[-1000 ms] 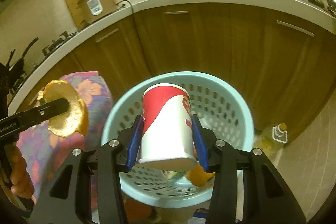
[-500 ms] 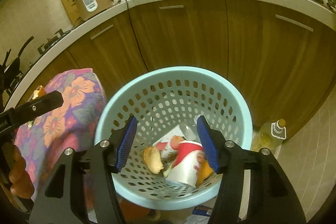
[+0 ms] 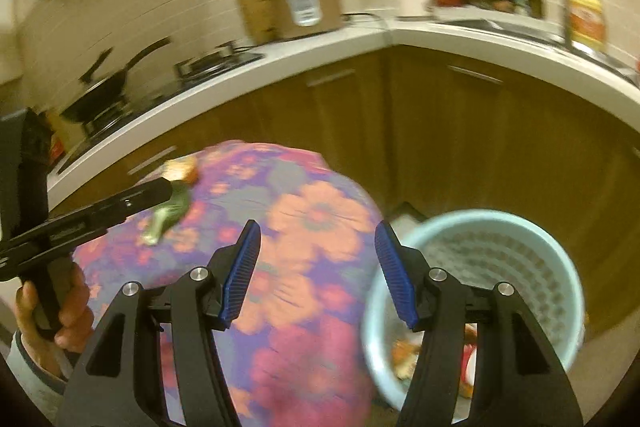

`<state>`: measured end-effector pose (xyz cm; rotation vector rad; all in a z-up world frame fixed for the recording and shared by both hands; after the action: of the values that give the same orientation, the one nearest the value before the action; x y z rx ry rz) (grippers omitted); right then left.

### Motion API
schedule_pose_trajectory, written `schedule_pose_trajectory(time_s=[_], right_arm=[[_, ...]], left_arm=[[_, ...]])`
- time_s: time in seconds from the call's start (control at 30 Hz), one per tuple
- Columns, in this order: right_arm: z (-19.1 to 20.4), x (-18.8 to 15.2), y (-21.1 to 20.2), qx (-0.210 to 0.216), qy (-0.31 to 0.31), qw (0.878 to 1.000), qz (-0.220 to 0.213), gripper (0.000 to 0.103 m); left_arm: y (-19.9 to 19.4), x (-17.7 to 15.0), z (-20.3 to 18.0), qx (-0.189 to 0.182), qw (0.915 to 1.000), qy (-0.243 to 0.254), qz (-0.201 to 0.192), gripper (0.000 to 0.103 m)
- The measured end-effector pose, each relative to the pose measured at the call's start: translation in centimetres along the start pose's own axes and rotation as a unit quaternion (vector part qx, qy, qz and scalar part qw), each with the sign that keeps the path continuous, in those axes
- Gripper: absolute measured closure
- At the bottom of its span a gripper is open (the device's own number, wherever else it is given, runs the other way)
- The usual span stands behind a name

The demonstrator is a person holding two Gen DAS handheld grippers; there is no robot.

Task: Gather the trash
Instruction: 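Grasp the second bok choy with the left gripper while the right gripper grasps the last orange peel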

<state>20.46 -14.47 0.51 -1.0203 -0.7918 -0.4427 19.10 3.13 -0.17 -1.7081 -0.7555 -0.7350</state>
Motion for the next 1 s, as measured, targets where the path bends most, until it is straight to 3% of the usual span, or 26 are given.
schedule_pose_trajectory(time_s=[0.13, 0.2, 0.33, 0.5, 0.63, 0.77, 0.8, 0.83, 0.87, 1.0], right_arm=[[4.4, 1.6, 3.1, 0.024, -0.036, 0.999, 0.011, 0.047], [6.1, 2.3, 4.6, 0.036, -0.043, 0.998, 0.018, 0.047], [8.4, 3.8, 7.7, 0.056, -0.050, 0.997, 0.030, 0.047], [10.9, 5.2, 11.8, 0.061, -0.069, 0.995, 0.036, 0.047], [12.7, 6.0, 15.4, 0.065, -0.077, 0.994, 0.044, 0.047], [14.1, 6.4, 18.1, 0.074, -0.075, 0.993, 0.053, 0.047], [14.5, 6.4, 18.9, 0.077, -0.077, 0.992, 0.058, 0.047], [14.9, 6.4, 19.6, 0.079, -0.077, 0.992, 0.063, 0.047], [15.1, 6.3, 20.0, 0.080, -0.077, 0.992, 0.066, 0.047], [16.3, 5.7, 22.6, 0.084, -0.077, 0.990, 0.086, 0.047]], left_arm=[[-0.6, -0.2, 5.8, 0.058, 0.9978, -0.031, 0.004, 0.045], [0.2, -0.8, 8.4, 0.084, 0.9949, -0.046, 0.030, 0.043], [1.3, -2.0, 11.2, 0.082, 0.9930, -0.064, 0.056, 0.043], [3.3, -2.6, 11.7, 0.027, 0.9915, -0.095, 0.085, 0.043], [4.6, -2.8, 11.8, 0.054, 0.9912, -0.074, 0.095, 0.045], [5.2, -3.4, 11.8, 0.083, 0.9903, -0.049, 0.100, 0.056], [5.2, -3.4, 11.8, 0.095, 0.9895, -0.041, 0.101, 0.062], [5.2, -3.5, 12.0, 0.101, 0.9887, -0.038, 0.104, 0.079], [5.1, -3.5, 12.2, 0.096, 0.9889, -0.041, 0.105, 0.084], [3.3, -3.7, 13.7, 0.087, 0.9891, -0.081, 0.087, 0.087]])
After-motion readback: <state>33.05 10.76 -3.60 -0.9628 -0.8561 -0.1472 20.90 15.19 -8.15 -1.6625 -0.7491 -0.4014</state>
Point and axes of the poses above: each gripper's, at about its wrist camera, not at the fingertips, and y roughly the way its jaws point, z to its left, x to its top, the point moved 5 cm from there along y, roughly the way its jaws point, and after that the axes turned 4 degrees about y, right-handed, at the moved point
